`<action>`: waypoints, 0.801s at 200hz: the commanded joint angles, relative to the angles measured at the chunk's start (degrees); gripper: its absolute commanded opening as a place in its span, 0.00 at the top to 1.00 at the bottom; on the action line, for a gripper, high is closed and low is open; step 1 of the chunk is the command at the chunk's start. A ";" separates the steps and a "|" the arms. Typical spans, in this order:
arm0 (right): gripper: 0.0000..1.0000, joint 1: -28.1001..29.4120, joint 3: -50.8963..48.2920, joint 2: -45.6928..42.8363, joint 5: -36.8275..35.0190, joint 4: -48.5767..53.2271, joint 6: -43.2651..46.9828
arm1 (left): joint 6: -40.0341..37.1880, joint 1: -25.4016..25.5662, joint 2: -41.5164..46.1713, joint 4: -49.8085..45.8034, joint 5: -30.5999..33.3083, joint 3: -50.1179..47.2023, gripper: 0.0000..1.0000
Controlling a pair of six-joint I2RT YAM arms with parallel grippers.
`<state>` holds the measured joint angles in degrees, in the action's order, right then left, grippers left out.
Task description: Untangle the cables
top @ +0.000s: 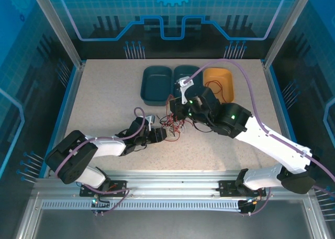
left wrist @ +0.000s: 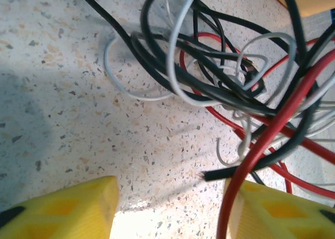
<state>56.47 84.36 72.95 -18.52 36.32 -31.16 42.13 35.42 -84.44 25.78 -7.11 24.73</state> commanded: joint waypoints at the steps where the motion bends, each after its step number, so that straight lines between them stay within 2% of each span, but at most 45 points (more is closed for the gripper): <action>1: 1.00 -1.21 1.60 -1.83 2.49 -3.56 1.80 | 0.41 0.19 -0.98 -1.07 1.30 1.82 0.54; 74: 1.00 -5.24 2.83 -3.58 3.28 -0.83 1.89 | 2.79 -0.83 -0.94 -3.75 4.89 1.21 0.69; 133: 1.00 -11.20 4.06 -3.61 2.84 4.84 0.37 | 3.56 -2.42 0.80 -6.04 6.48 0.32 0.71; 160: 1.00 -12.78 4.07 -2.56 1.21 7.02 0.39 | 3.54 -2.62 1.93 -7.44 7.35 0.23 0.85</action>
<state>44.95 86.63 70.39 -15.99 40.62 -30.37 45.10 33.41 -84.64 20.82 -1.67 25.36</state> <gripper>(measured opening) 0.042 0.206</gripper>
